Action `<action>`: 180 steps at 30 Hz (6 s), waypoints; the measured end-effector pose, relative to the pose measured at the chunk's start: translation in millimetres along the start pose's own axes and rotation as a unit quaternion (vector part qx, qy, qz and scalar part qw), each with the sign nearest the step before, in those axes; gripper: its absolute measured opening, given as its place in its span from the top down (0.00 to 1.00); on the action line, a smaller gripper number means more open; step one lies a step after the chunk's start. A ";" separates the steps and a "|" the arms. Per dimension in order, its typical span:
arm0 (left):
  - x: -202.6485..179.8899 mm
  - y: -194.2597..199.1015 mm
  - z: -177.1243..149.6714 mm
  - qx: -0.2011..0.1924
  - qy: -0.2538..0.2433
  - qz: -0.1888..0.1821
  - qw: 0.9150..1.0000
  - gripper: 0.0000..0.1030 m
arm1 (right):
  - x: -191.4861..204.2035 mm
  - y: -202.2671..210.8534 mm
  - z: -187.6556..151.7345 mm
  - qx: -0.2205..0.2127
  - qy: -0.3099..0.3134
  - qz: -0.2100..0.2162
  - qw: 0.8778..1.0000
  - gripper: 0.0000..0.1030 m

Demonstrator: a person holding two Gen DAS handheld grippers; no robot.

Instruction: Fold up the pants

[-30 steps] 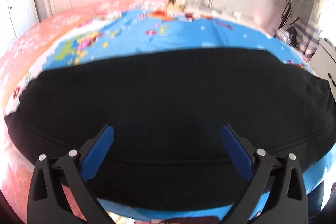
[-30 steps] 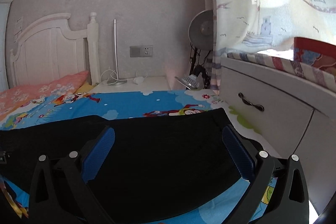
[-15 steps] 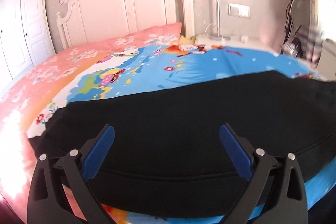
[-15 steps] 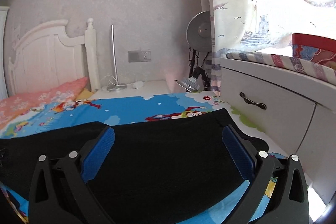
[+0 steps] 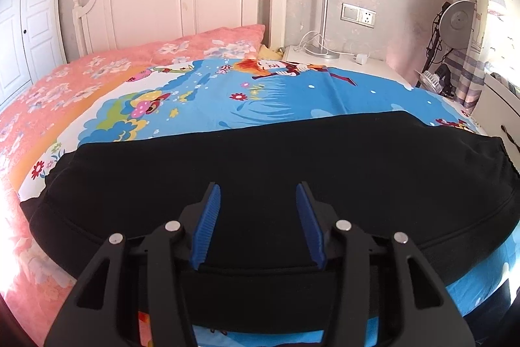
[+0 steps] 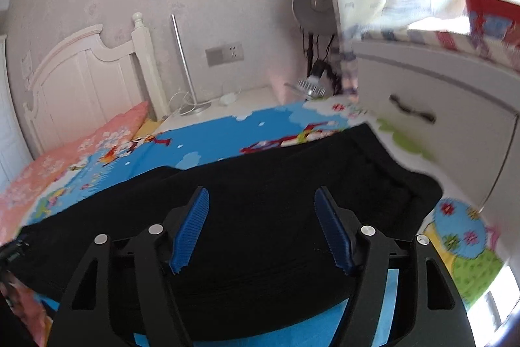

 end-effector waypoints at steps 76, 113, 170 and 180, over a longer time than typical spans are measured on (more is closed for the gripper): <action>364.4 22.2 -89.8 0.006 0.527 -0.116 0.842 0.72 | 280.2 -97.1 -96.0 0.200 0.292 0.051 0.934 0.16; -131.0 0.1 -95.9 0.003 -0.424 0.113 0.898 0.70 | 220.4 -122.8 -37.6 0.446 -0.025 0.313 0.838 0.06; 20.3 -14.2 -21.7 0.088 0.053 -0.057 0.993 0.90 | 197.0 -149.2 -27.4 0.369 0.071 0.236 0.896 0.54; 5.7 3.6 -14.5 0.053 0.034 -0.063 0.996 0.86 | 212.3 -120.7 -44.6 0.296 0.163 0.157 0.928 0.23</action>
Point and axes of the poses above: each gripper's, at about its wrist camera, not at the fingertips, and y roughly against the way its jaws point, x to its left, z to its top, the point moved 1 cm from there along -y, roughly the way its jaws point, and after that the axes turned 6 degrees about -z, right-handed, at the moved point
